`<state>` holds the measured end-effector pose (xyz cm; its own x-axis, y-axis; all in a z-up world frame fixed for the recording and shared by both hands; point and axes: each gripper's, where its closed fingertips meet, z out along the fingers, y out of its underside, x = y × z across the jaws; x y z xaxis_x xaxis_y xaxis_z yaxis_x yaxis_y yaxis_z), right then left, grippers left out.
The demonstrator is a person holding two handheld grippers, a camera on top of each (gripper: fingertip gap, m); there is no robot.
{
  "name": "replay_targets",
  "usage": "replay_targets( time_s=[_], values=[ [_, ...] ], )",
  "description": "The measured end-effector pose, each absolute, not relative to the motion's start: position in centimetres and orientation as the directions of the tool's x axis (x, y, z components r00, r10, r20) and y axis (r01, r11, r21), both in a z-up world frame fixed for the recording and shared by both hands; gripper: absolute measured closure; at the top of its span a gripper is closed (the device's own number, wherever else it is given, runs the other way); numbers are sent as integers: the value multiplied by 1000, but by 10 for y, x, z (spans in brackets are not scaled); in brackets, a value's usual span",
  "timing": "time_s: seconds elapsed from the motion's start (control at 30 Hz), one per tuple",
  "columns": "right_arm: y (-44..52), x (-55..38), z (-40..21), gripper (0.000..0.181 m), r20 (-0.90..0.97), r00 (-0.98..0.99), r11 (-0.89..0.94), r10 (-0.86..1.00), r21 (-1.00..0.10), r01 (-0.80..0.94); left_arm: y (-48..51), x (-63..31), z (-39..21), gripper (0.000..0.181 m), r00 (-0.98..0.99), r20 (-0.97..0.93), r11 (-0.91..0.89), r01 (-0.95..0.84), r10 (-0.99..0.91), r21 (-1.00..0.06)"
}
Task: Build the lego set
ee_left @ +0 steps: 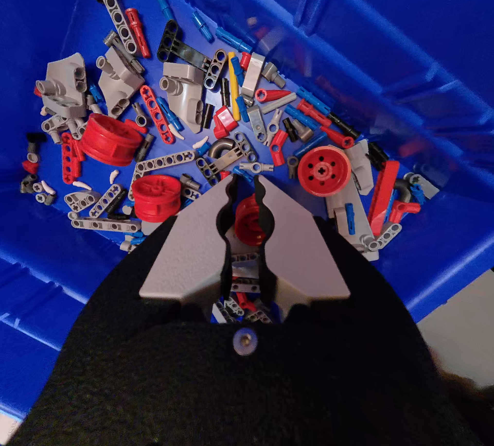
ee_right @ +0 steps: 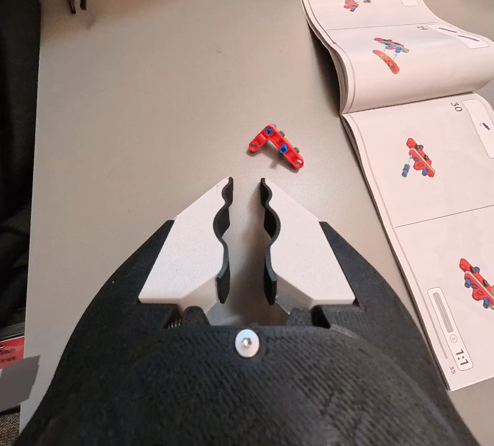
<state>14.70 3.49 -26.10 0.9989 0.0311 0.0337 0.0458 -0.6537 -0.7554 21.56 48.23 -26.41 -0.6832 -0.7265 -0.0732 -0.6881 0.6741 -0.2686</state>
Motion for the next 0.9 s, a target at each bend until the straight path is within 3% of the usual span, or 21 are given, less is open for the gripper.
replay_targets(
  time_s=[0.47, 0.67, 0.9],
  values=[
    [35, 147, -261, 162, 43, 999, -653, 28, -756, 51, 493, 222, -261, 176, -714, -133, 715, -634, -688, -293],
    [35, 149, -260, 159, 45, 999, -653, 17, -756, 45, 474, 217, -223, 176, -730, -111, 696, -579, -675, -425],
    [34, 162, -259, 138, 51, 997, -653, -63, -757, -3, 431, 191, -140, 176, -677, -199, 623, -469, -709, -626]
  ],
)
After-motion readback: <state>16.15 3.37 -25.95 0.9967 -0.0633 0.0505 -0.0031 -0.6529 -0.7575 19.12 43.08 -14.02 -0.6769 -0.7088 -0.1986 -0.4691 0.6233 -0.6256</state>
